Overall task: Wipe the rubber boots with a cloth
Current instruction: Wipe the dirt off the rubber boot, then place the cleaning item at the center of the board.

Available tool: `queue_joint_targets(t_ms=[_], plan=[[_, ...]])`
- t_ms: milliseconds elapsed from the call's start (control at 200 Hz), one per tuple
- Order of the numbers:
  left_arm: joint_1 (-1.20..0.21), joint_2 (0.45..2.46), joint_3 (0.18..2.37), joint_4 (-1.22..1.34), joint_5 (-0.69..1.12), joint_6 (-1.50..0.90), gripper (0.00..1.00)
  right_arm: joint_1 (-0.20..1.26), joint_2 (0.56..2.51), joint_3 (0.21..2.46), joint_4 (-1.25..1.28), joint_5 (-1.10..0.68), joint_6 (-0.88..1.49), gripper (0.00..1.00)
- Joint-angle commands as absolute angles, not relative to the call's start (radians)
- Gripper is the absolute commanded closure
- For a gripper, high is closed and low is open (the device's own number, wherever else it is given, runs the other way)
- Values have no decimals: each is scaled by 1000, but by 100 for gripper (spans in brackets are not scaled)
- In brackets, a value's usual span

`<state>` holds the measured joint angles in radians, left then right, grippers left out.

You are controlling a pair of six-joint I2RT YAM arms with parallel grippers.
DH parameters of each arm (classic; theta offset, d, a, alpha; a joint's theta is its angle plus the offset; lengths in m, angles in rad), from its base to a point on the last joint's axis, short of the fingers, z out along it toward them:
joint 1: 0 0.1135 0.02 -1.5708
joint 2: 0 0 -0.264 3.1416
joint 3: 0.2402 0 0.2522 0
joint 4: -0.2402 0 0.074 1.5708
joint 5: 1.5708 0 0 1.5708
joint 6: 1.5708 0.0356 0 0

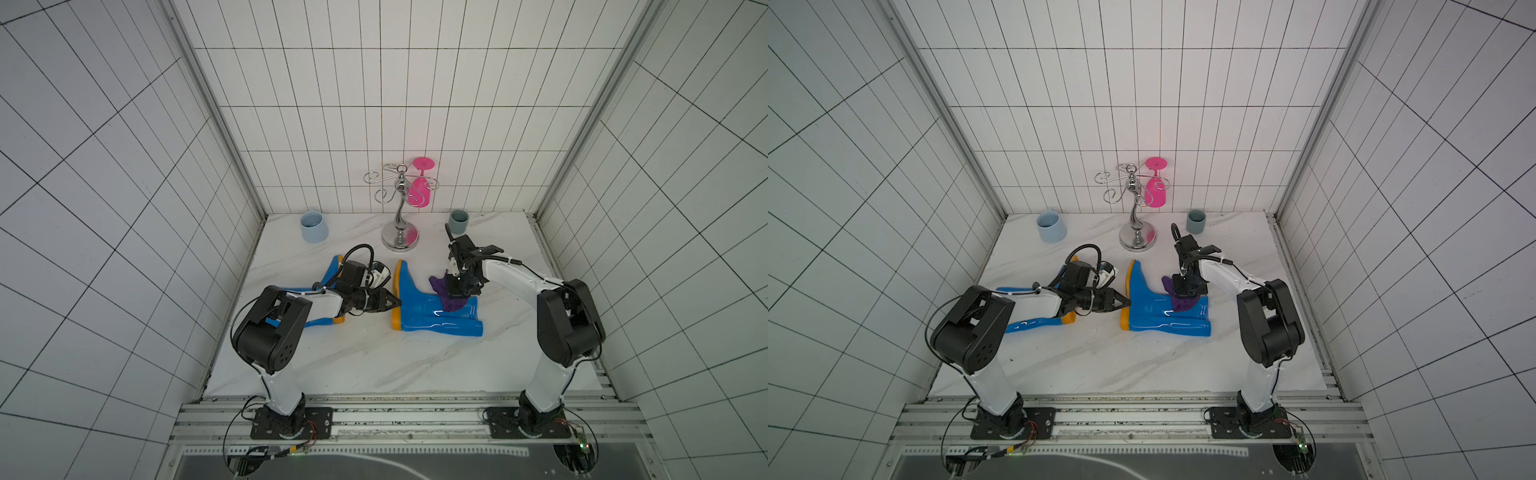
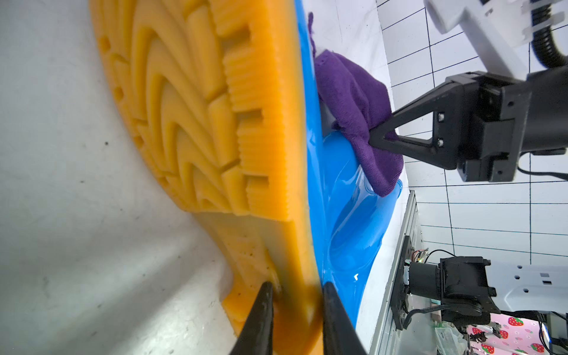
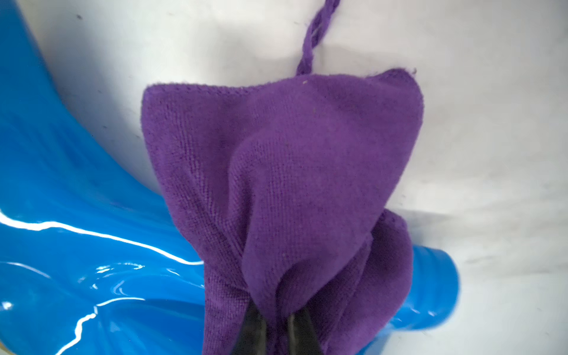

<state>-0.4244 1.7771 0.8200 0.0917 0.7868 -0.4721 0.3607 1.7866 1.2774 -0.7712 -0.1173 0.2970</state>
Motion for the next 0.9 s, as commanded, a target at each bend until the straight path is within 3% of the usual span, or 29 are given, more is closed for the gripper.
queue_joint_targets(t_ms=[0,260,545,900], plan=[[-423,1862,761,-43,651,-480,94,300,1735,1183,-845,-90,279,100],[-422,1861,758,-36,657,-482,94,187,1650,1109,-851,-93,267,100],[-420,1855,755,-36,657,-482,94,48,1595,1279,-858,73,270,100],[-419,1858,755,-32,663,-482,94,-80,1681,1283,-813,147,236,100]])
